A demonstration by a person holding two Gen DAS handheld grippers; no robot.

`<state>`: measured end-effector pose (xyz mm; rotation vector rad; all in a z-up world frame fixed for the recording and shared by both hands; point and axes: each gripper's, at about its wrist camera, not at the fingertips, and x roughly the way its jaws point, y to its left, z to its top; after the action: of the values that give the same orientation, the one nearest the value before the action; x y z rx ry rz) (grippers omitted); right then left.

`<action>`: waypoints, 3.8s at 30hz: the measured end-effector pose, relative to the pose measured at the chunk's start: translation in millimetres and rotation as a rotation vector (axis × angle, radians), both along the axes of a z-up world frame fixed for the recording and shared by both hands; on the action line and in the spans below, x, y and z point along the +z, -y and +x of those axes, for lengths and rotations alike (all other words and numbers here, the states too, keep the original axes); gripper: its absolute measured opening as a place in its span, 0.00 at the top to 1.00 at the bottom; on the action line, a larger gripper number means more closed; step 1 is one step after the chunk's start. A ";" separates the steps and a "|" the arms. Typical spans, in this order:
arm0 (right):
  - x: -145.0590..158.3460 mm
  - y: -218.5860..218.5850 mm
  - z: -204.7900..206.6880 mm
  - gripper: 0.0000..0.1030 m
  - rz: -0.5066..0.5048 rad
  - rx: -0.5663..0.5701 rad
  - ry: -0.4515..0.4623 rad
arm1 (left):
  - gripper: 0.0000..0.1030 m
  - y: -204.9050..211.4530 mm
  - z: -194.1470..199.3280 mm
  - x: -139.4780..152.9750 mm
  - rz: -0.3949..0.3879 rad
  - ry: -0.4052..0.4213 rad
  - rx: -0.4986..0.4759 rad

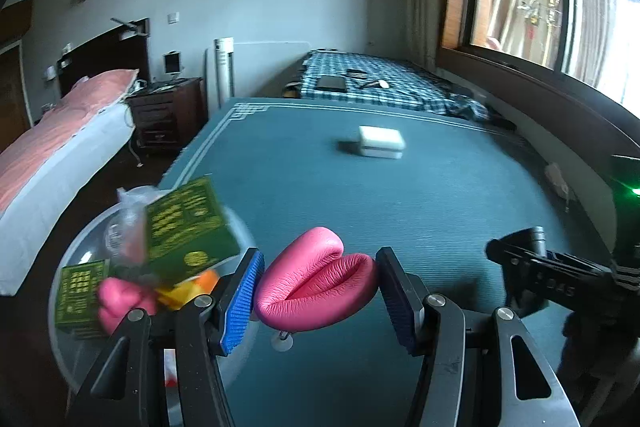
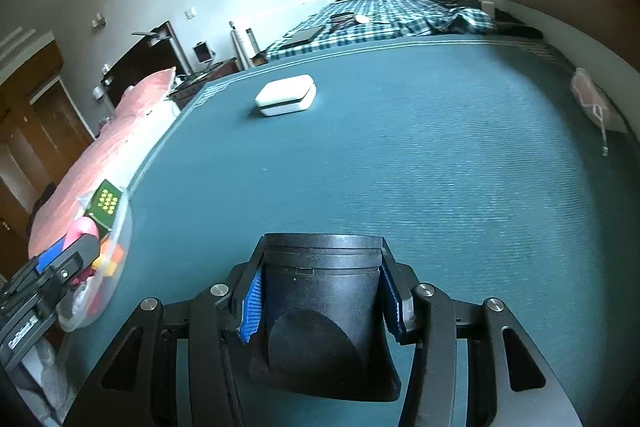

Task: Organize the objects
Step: 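Carry the pink glove and black boot with both tools over the basin, then open the left tool releasing the glove while the right tool drops the boot into the basin, then withdraw both open tools from the basin toward the white sponge and mesh bag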

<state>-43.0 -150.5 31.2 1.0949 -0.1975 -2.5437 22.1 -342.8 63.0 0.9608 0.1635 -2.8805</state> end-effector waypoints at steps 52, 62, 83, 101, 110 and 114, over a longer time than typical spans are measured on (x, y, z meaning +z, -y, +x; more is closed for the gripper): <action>40.9 209.6 58.9 0.52 -0.050 0.460 -0.105 | 0.27 174.9 48.0 -14.5 0.146 -0.017 0.340; 21.6 235.7 54.9 0.52 0.008 0.484 -0.101 | 0.21 179.5 56.3 -11.9 0.130 -0.035 0.370; 20.3 222.7 46.4 0.38 -0.054 0.507 -0.100 | 0.16 178.8 57.4 -8.2 0.131 -0.045 0.397; 12.0 143.4 29.1 0.32 -0.087 0.329 -0.051 | 0.06 159.1 57.9 4.5 0.118 -0.071 0.388; -8.9 96.8 24.0 0.29 -0.048 0.216 0.011 | 0.00 132.8 48.6 10.8 0.115 -0.066 0.339; -13.8 72.7 15.4 0.23 -0.073 0.160 0.046 | 0.00 119.4 42.7 12.1 0.113 -0.052 0.312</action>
<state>-27.6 -223.2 17.4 1.0962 -0.2050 -2.3533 64.9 -462.1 75.1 0.7953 0.4431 -2.6325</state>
